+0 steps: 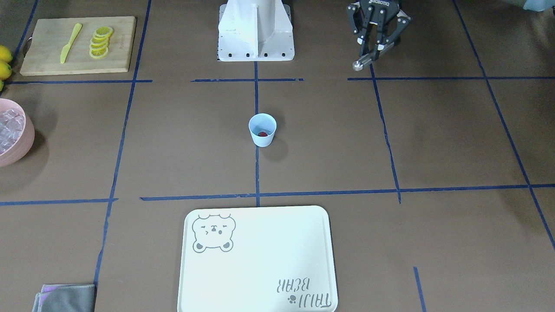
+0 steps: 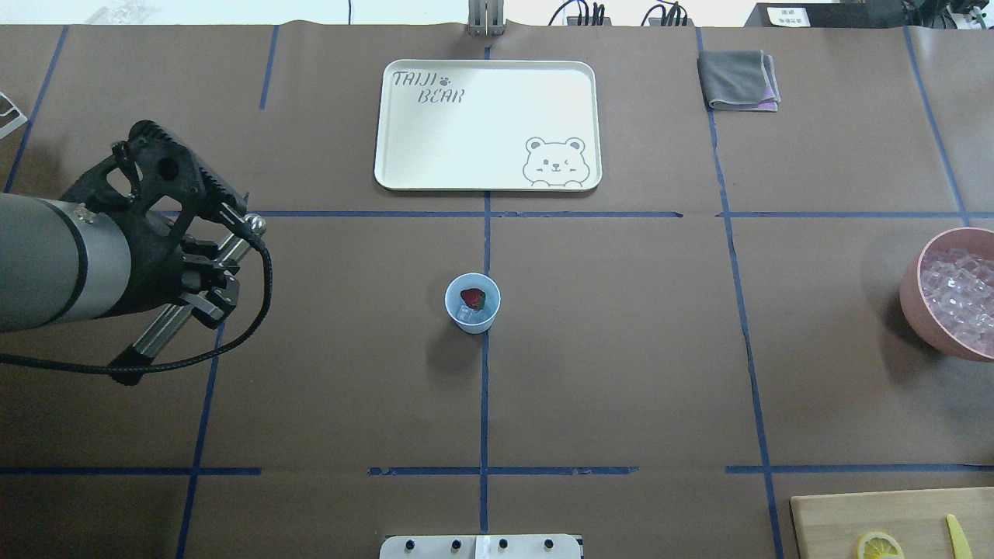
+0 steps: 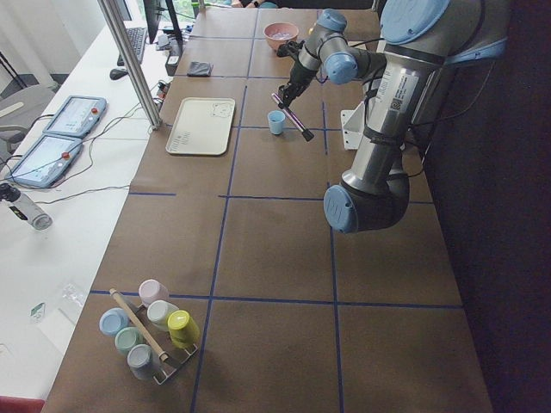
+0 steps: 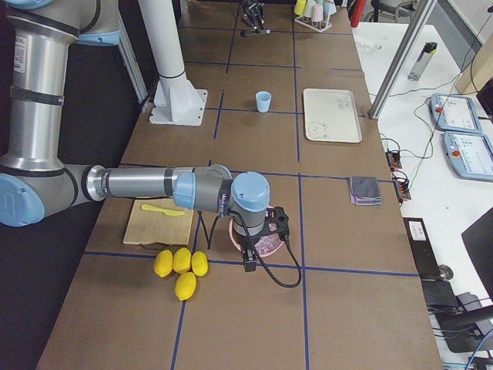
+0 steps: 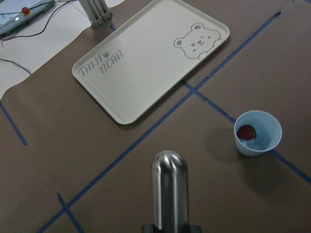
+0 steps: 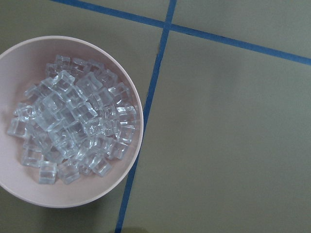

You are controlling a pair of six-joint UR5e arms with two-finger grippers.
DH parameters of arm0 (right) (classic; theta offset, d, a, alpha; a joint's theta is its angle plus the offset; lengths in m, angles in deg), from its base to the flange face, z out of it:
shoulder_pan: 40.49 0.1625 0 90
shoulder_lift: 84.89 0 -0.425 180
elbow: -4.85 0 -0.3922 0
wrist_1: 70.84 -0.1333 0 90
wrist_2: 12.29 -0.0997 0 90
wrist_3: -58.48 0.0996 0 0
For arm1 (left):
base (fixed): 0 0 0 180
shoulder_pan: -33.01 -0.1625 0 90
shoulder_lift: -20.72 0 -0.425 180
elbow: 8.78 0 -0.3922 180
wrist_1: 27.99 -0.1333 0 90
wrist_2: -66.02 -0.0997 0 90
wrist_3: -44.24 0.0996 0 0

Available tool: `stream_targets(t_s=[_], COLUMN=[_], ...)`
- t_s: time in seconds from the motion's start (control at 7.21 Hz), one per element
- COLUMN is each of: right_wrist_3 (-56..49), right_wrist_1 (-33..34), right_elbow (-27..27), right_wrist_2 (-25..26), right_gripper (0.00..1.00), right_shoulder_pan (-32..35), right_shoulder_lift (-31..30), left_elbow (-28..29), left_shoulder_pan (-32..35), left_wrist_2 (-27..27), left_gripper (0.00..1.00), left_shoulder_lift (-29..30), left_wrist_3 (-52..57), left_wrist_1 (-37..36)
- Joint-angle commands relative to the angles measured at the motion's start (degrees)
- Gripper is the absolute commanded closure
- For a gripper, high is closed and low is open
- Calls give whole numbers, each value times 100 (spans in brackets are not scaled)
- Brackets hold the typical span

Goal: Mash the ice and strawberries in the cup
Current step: 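Lift the rod out of the cup and withdraw the left gripper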

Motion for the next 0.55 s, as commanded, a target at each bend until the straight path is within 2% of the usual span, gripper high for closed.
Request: stream_targets(t_s=[0.0, 0.42], right_wrist_3=[-3, 5], right_wrist_1=[0, 0], right_elbow=[-1, -9], right_wrist_2=[0, 0], right_gripper=[1, 1], right_shoulder_pan=[6, -3], right_shoulder_lift=[-1, -1], left_elbow=[15, 523], left_shoulder_pan=[835, 1707], left_wrist_2=[782, 1301], left_gripper=[97, 100], left_shoulder_lift=[-75, -434], left_wrist_3=[-1, -213], left_wrist_1=[-916, -1096])
